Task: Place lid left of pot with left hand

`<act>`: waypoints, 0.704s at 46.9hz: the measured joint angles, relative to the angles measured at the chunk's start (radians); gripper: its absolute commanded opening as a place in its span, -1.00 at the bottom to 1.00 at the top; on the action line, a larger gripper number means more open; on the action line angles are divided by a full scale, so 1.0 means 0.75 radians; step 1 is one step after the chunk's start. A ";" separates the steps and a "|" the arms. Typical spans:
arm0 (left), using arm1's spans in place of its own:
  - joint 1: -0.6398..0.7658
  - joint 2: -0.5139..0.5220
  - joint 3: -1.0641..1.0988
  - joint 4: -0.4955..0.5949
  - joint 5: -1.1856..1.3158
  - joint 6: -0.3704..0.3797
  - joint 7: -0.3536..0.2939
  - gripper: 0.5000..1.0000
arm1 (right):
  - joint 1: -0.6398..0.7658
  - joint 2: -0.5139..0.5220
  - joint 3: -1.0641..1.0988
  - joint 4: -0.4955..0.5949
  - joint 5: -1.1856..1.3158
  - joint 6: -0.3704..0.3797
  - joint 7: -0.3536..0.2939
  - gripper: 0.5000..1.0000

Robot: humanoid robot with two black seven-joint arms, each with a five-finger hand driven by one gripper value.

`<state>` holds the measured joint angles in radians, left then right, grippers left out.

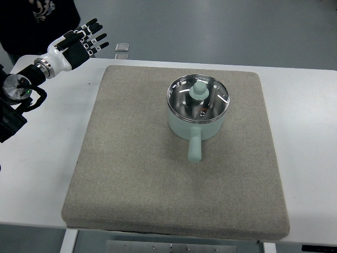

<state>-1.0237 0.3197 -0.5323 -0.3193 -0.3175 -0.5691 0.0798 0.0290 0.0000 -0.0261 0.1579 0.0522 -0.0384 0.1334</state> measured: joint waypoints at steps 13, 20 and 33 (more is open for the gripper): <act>0.000 -0.001 0.000 0.000 0.000 0.002 0.000 0.99 | 0.000 0.000 0.000 0.000 0.000 0.000 0.000 0.69; -0.003 -0.022 0.004 -0.001 0.000 0.002 0.000 0.99 | 0.000 0.000 0.000 0.000 0.000 0.000 0.000 0.69; -0.028 -0.030 0.005 -0.002 0.002 -0.018 0.000 0.99 | 0.000 0.000 0.000 0.000 0.000 0.000 0.000 0.69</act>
<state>-1.0446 0.2974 -0.5284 -0.3206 -0.3163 -0.5824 0.0798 0.0291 0.0000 -0.0261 0.1580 0.0521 -0.0383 0.1335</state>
